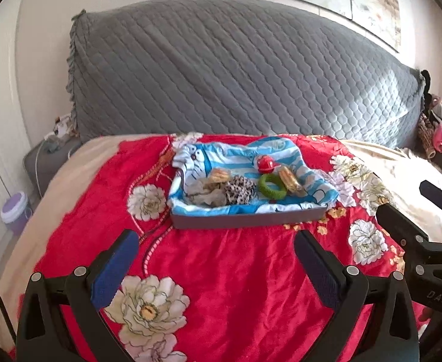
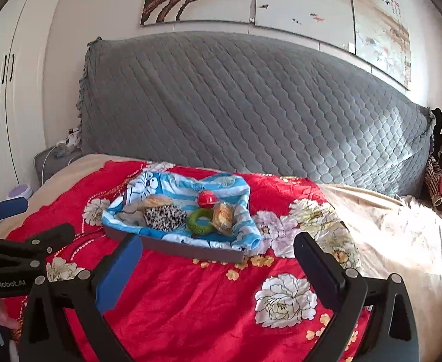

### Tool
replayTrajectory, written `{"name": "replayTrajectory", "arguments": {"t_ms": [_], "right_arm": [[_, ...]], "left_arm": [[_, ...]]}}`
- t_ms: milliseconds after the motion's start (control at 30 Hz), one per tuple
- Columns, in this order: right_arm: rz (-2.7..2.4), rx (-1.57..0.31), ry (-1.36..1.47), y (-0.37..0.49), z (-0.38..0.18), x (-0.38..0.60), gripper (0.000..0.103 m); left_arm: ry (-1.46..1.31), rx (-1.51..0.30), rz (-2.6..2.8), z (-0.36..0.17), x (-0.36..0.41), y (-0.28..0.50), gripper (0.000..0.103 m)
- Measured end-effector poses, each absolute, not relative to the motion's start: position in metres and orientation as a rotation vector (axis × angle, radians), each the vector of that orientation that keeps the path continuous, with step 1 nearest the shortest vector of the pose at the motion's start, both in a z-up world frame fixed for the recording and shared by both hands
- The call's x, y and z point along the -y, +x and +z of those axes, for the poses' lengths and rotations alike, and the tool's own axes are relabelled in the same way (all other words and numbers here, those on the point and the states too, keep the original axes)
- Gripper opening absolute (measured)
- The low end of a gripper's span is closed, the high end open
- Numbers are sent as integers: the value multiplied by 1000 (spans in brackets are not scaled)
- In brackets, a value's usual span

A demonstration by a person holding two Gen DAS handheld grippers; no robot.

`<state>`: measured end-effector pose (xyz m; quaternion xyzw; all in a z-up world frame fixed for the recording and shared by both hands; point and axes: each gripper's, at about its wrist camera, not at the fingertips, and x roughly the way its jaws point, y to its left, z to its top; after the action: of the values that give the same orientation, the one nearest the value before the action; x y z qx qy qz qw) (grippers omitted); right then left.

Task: Organize objects

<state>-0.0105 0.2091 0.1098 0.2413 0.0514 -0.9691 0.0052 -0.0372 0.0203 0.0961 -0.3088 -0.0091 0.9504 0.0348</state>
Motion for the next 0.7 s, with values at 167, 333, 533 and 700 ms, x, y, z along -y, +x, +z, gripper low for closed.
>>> {"name": "replayTrajectory", "arguments": {"t_ms": [167,333,533,700], "right_arm": [[-3029,-141,774,-13,102,-212,101],[-3023,-92,799,-15,92,-217,101],[-3009,-59,821,-18,76,-218,101],[-3020,-87,816,-19,67,-214,101]], "left_arm": [[-978,54,2960,81,-14,-38,103],[-1000,77,2950,66,-9,-39,103],[-976,74,2957,55,-9,-40,103],[-990,63,2952,52,-9,-41,103]]}}
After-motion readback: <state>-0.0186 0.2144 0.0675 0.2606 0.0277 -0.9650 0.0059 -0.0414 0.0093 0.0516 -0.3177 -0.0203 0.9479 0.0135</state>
